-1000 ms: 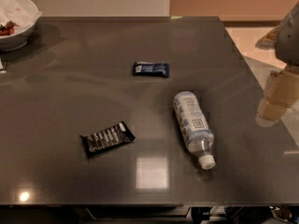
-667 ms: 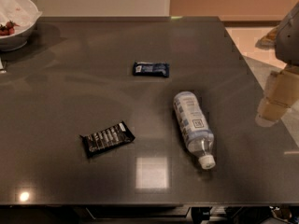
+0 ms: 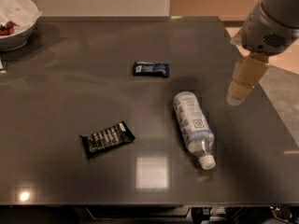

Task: Move rxbar blueberry near rxbar chocolate

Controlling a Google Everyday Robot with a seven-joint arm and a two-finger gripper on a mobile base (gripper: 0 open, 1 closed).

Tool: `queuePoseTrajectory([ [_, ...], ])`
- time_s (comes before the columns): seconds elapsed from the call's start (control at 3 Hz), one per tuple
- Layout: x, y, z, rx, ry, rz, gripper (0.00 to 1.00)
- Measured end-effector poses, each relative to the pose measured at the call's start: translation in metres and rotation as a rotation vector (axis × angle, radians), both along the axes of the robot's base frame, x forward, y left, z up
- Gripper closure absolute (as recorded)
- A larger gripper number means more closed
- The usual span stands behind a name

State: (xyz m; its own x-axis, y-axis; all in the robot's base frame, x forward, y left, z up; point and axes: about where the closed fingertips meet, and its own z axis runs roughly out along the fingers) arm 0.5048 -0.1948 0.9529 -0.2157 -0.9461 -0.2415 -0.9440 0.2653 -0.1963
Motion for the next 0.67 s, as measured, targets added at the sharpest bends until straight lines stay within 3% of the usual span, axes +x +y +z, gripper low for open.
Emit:
queuePoseTrajectory([
  [0.67,0.104,0.034,-0.038,0.073,0.05,0.013,0.0],
])
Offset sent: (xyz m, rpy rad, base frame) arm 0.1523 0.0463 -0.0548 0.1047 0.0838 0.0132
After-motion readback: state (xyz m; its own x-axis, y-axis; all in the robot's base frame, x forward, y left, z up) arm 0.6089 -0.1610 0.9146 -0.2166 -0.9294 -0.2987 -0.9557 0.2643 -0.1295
